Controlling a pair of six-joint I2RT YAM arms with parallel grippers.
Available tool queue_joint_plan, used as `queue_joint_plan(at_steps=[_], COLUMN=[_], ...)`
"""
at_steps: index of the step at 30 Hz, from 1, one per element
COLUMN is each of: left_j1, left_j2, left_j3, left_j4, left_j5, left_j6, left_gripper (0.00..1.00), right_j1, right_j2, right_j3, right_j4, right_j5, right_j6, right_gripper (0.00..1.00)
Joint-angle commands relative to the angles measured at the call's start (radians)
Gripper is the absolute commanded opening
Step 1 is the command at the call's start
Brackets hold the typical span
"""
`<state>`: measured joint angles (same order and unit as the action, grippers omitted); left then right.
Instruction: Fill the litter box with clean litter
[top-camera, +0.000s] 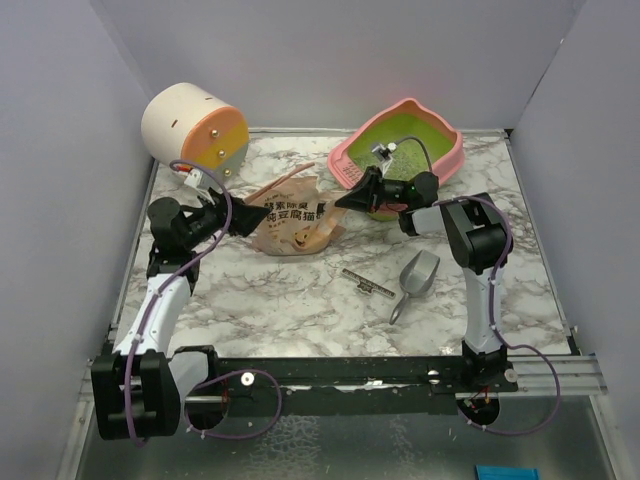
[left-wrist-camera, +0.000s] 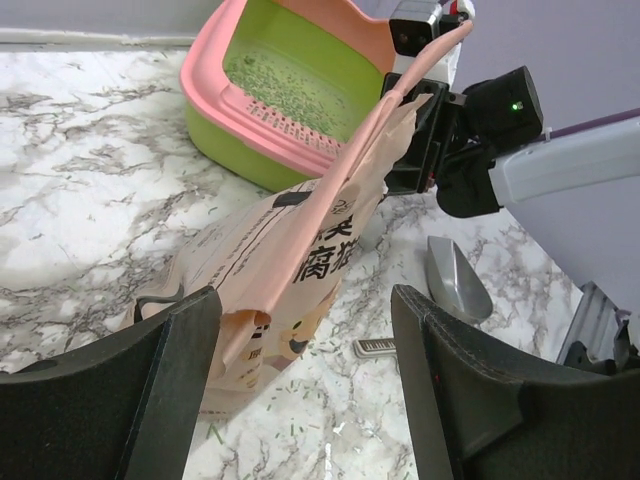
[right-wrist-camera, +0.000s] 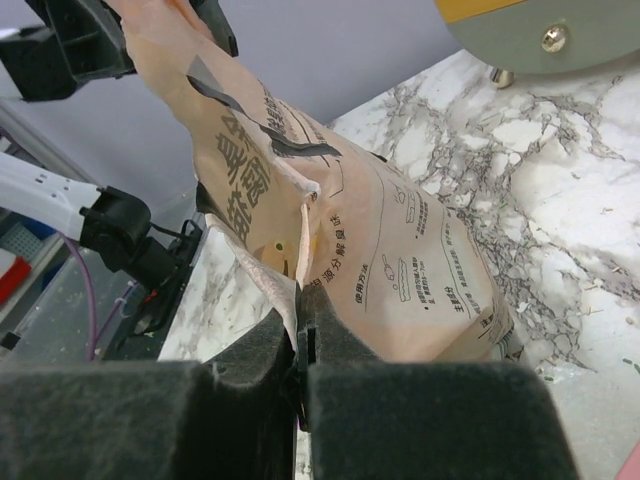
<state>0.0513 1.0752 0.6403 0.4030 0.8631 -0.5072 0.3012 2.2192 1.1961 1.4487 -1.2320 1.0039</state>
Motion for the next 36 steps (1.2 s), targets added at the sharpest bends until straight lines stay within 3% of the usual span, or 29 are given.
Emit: queue_joint_plan(at_steps=[1, 9, 11, 14, 15, 17, 18, 22, 24, 26, 27, 29, 31, 33, 34, 36], left_j1=[0.002, -0.005, -0.006, -0.008, -0.008, 0.001, 0.012, 0.039, 0.074, 0.115, 0.132, 0.144, 0.144, 0.107, 0.082, 0.073], left_j2=[-0.034, 0.077, 0.129, 0.248, 0.302, 0.416, 0.466, 0.646, 0.666, 0.641, 0.612, 0.53, 0.461, 0.46, 0.48, 0.502], left_j3=[-0.073, -0.121, -0.118, -0.127, -0.123, -0.083, -0.045, 0.106, 0.101, 0.083, 0.078, 0.097, 0.188, 0.402, 0.466, 0.484], left_j4=[0.187, 0.465, 0.565, 0.829, 0.925, 1.047, 1.064, 1.028, 1.096, 1.065, 0.997, 0.638, -0.011, -0.729, -0.884, -0.951], left_j5=[-0.09, -0.088, -0.063, 0.001, 0.034, 0.114, 0.166, 0.38, 0.399, 0.404, 0.415, 0.42, 0.333, 0.042, -0.046, -0.049], left_j6=[-0.046, -0.107, -0.155, -0.293, -0.36, -0.497, -0.577, -0.878, -0.993, -1.013, -0.97, -0.742, -0.3, 0.188, 0.291, 0.321], left_gripper=[0.71, 0.72, 0.68, 0.52, 0.43, 0.11, 0.0, 0.0, 0.0, 0.0, 0.0, 0.0, 0.0, 0.0, 0.0, 0.0], right_j1=[-0.006, -0.006, -0.006, -0.006, -0.007, -0.007, -0.008, -0.017, -0.023, -0.027, -0.03, -0.029, -0.029, -0.028, -0.027, -0.027], right_j2=[-0.038, -0.015, -0.02, -0.022, -0.023, -0.024, -0.027, -0.062, -0.101, -0.156, -0.194, -0.273, -0.335, -0.374, -0.38, -0.384], right_j3=[-0.011, -0.004, -0.006, -0.004, -0.004, -0.009, -0.015, -0.075, -0.127, -0.189, -0.225, -0.269, -0.279, -0.268, -0.258, -0.227], right_j4=[0.252, 0.309, 0.306, 0.304, 0.303, 0.307, 0.31, 0.327, 0.314, 0.24, 0.165, -0.032, -0.205, -0.309, -0.334, -0.4], right_j5=[0.049, 0.043, 0.042, 0.038, 0.037, 0.035, 0.037, 0.058, 0.079, 0.111, 0.141, 0.193, 0.225, 0.23, 0.222, 0.2], right_j6=[0.071, 0.125, 0.124, 0.126, 0.129, 0.145, 0.163, 0.223, 0.242, 0.222, 0.187, 0.103, 0.054, 0.066, 0.077, 0.088], right_gripper=[0.01, 0.01, 0.01, 0.01, 0.01, 0.01, 0.01, 0.01, 0.01, 0.01, 0.01, 0.01, 0.01, 0.01, 0.01, 0.01])
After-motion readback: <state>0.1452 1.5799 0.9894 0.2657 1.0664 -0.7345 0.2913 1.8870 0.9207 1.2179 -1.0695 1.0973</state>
